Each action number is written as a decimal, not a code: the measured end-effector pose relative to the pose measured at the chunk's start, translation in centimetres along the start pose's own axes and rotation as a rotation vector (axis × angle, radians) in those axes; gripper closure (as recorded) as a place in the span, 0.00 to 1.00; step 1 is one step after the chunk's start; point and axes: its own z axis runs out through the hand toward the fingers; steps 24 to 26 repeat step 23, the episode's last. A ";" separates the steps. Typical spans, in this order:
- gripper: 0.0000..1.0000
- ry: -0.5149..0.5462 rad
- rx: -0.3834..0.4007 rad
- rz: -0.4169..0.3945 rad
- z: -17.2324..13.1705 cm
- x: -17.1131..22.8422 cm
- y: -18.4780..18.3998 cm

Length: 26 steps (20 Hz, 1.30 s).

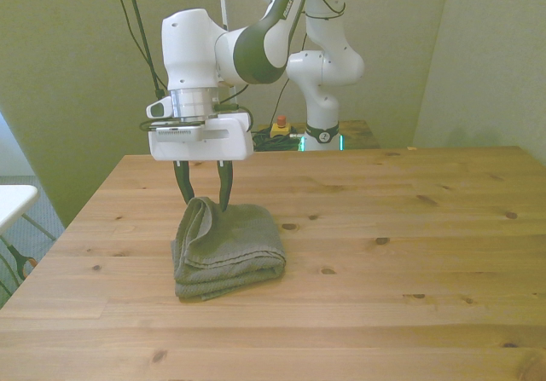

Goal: Fold the towel

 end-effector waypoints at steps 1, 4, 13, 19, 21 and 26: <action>0.00 -0.001 -0.016 -0.006 -0.7 -0.4 0.1; 0.00 0.007 -0.055 -0.017 -3.1 -2.5 -0.1; 0.00 0.016 -0.177 -0.075 -5.4 -11.5 -2.7; 0.00 -0.016 -0.169 -0.162 -5.7 -18.7 -4.4; 0.00 -0.020 -0.168 -0.177 -6.0 -20.4 -3.8; 0.00 -0.018 -0.163 -0.185 -6.5 -21.7 -3.3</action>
